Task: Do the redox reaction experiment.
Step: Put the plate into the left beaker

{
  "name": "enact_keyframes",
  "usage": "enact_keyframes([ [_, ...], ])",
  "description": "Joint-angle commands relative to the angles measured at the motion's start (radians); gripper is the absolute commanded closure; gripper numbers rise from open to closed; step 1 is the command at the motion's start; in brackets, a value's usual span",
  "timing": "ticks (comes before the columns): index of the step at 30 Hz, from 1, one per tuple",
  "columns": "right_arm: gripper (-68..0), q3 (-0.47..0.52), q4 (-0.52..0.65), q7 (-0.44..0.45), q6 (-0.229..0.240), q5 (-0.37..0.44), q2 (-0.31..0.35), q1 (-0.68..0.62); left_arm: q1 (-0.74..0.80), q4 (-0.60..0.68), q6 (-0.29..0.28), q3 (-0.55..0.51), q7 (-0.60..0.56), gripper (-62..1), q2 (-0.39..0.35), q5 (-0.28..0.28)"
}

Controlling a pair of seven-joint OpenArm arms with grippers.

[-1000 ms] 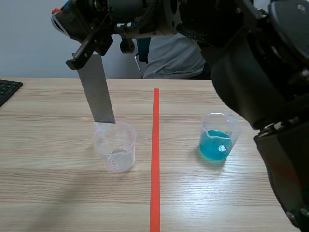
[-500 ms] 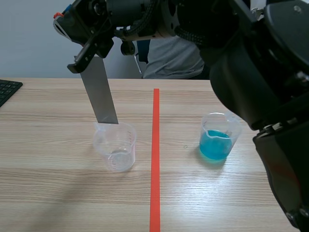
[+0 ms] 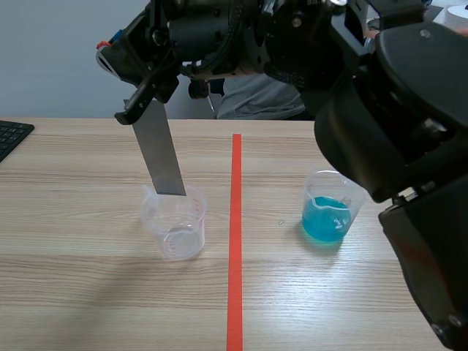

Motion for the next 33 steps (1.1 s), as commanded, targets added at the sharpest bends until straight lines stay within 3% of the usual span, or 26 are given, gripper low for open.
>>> enact_keyframes([
  [1, -1.5, 0.005, -0.018, 0.029, -0.003, 0.0, 0.0, 0.031, 0.006, 0.016, -0.004, -0.003, -0.01, -25.7, -0.006, -0.006],
  [10, -1.5, 0.005, -0.138, 0.14, -0.003, -0.079, 0.0, 0.031, 0.006, 0.016, -0.004, -0.003, -0.01, -45.1, -0.008, -0.006],
  [19, -1.5, 0.005, -0.28, 0.322, -0.003, -0.233, 0.0, 0.031, 0.006, 0.016, -0.002, -0.003, -0.01, -62.3, -0.009, -0.006],
  [24, -1.5, 0.005, -0.33, 0.389, -0.003, -0.31, 0.0, 0.031, 0.006, 0.016, -0.002, -0.003, -0.01, -62.3, -0.009, -0.006],
  [33, -1.5, -0.022, -0.335, 0.394, 0.001, -0.326, 0.0, 0.028, 0.006, 0.016, 0.043, -0.003, -0.01, -62.3, -0.009, -0.006],
])
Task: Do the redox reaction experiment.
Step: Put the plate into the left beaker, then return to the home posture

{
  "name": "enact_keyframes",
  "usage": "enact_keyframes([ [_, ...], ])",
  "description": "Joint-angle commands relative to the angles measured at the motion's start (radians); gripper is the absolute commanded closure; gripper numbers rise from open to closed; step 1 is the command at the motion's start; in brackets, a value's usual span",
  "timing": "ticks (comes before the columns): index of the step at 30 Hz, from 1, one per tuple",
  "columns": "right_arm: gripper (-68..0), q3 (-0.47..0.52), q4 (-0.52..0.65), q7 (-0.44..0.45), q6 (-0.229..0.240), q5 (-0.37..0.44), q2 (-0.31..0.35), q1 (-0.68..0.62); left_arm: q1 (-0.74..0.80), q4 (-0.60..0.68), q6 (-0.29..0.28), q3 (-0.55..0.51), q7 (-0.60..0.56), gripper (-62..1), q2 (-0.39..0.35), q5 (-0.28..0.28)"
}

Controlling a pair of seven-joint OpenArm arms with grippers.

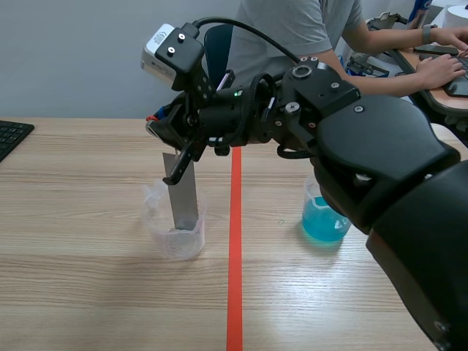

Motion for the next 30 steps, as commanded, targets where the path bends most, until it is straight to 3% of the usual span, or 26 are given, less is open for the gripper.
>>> enact_keyframes([
  [1, -1.5, -0.016, 0.022, 0.016, 0.0, 0.011, -0.001, 0.029, 0.006, 0.016, 0.004, -0.003, -0.01, -62.3, -0.009, -0.006],
  [4, -2.8, -0.035, 0.022, 0.015, 0.0, 0.011, -0.001, 0.029, 0.008, 0.016, 0.005, -0.003, -0.01, -62.3, -0.009, -0.006],
  [7, -11.1, -0.053, 0.022, 0.015, 0.038, 0.011, -0.002, 0.029, 0.008, 0.016, 0.005, -0.003, -0.01, -62.3, -0.009, -0.006],
  [9, -17.4, -0.064, 0.023, 0.014, 0.038, 0.011, -0.004, 0.029, 0.008, 0.016, 0.005, -0.003, -0.01, -62.3, -0.009, -0.006],
  [18, -66.6, -0.142, 0.027, 0.053, 0.038, 0.017, -0.006, 0.028, 0.008, 0.016, 0.005, -0.003, -0.01, -62.3, -0.009, -0.006],
  [30, -67.9, -0.164, 0.036, 0.051, 0.038, 0.193, -0.003, -0.017, 0.008, 0.016, 0.005, -0.003, -0.01, -62.3, -0.009, -0.006],
])
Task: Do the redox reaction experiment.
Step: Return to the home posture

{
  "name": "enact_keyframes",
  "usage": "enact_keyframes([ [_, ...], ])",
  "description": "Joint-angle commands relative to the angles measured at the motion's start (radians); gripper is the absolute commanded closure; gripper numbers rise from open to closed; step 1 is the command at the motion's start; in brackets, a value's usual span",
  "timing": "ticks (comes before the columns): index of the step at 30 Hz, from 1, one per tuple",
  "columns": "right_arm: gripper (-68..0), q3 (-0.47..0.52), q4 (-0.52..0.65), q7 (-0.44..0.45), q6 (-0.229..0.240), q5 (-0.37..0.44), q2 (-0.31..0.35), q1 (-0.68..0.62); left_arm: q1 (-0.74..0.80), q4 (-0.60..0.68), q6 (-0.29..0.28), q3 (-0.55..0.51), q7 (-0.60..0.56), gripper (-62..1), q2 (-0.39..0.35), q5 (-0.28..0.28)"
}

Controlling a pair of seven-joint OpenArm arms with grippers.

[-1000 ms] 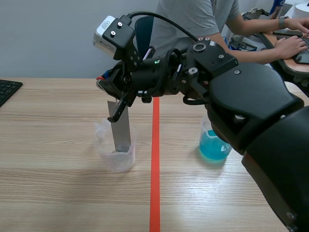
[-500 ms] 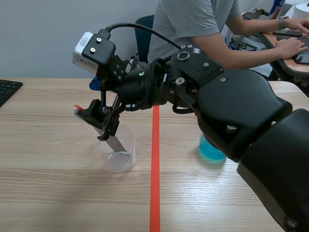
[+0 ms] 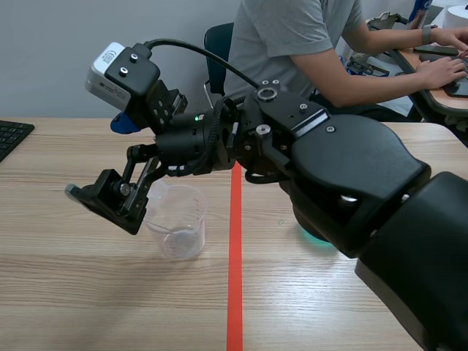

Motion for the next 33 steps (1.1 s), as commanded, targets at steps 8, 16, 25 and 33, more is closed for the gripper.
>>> enact_keyframes([
  [8, -67.9, 0.02, 0.207, 0.019, -0.126, 0.013, 0.09, -0.146, 0.008, 0.016, -0.003, -0.003, -0.011, -62.3, -0.009, -0.006],
  [16, -67.9, 0.108, 0.486, 0.023, -0.26, 0.051, 0.28, -0.329, 0.008, 0.017, -0.003, -0.003, -0.018, -62.3, -0.009, -0.005],
  [25, -67.9, 0.291, 0.706, 0.026, -0.373, 0.16, 0.505, -0.57, 0.013, 0.043, -0.011, -0.055, -0.022, -62.3, -0.009, 0.046],
  [33, -67.9, 0.523, 0.853, 0.03, -0.436, 0.301, 0.671, -0.851, 0.069, 0.167, -0.068, -0.183, -0.009, -62.3, -0.008, 0.085],
])
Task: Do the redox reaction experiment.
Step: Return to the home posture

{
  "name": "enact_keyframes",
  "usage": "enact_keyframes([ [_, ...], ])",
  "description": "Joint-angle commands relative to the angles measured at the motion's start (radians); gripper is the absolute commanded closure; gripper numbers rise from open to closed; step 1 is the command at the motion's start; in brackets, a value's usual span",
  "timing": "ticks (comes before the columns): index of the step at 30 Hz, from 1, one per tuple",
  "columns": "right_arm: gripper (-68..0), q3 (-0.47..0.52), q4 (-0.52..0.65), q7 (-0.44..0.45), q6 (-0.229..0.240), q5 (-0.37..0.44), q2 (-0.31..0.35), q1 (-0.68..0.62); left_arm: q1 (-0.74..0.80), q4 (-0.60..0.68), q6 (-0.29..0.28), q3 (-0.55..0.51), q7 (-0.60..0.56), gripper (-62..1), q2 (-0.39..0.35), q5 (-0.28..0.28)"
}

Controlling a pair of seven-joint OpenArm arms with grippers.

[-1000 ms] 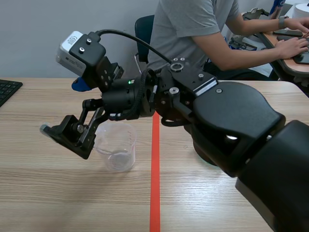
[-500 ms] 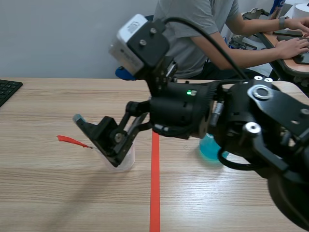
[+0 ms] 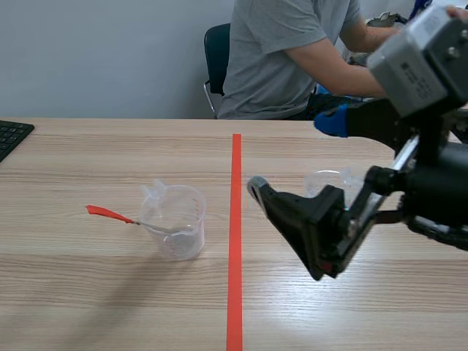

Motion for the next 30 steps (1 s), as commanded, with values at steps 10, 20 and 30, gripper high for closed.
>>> enact_keyframes([
  [10, -67.9, 0.25, 0.136, 0.101, -0.037, 0.099, 0.08, -0.319, 0.073, 0.267, -0.1, -0.162, 0.125, -62.3, 0.052, 0.043],
  [20, -67.9, 0.426, 0.19, 0.111, -0.059, 0.104, 0.077, -0.476, 0.063, 0.465, -0.14, -0.203, 0.221, -62.3, 0.148, 0.137],
  [30, -67.9, 0.439, 0.19, 0.089, -0.059, 0.104, 0.077, -0.476, -0.096, 0.483, -0.177, -0.201, 0.376, -62.3, 0.171, 0.15],
])
